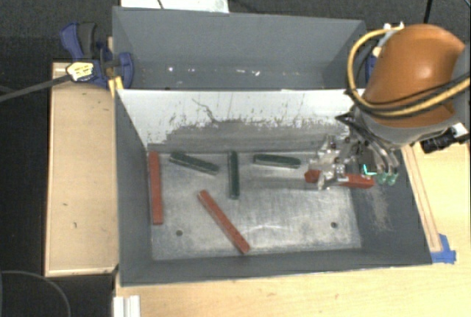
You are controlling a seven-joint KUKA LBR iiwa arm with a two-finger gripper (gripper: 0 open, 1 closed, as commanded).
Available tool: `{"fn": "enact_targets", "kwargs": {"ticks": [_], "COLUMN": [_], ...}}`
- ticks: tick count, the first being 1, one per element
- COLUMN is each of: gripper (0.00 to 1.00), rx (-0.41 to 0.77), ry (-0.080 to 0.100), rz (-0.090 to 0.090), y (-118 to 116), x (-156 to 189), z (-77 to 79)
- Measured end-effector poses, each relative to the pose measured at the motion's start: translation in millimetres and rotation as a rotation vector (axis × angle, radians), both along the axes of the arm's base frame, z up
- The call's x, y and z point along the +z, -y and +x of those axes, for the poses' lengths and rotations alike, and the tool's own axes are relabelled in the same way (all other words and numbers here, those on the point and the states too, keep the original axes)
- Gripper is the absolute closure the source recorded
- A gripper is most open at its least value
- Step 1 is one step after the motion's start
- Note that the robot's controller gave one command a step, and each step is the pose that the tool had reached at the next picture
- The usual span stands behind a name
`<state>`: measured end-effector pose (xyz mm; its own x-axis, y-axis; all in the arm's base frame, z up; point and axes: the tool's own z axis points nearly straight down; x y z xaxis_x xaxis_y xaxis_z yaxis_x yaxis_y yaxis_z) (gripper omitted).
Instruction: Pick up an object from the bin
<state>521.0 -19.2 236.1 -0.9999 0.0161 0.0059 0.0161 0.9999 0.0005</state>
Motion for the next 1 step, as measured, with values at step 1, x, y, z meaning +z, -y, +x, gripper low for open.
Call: {"fn": "enact_targets", "kwargs": {"ticks": [1], "gripper": [1.00], "rx": [0.001], "ry": [0.009], "rz": [-0.001], "y": [0.0], "x": [4.3], "z": [1.5]}}
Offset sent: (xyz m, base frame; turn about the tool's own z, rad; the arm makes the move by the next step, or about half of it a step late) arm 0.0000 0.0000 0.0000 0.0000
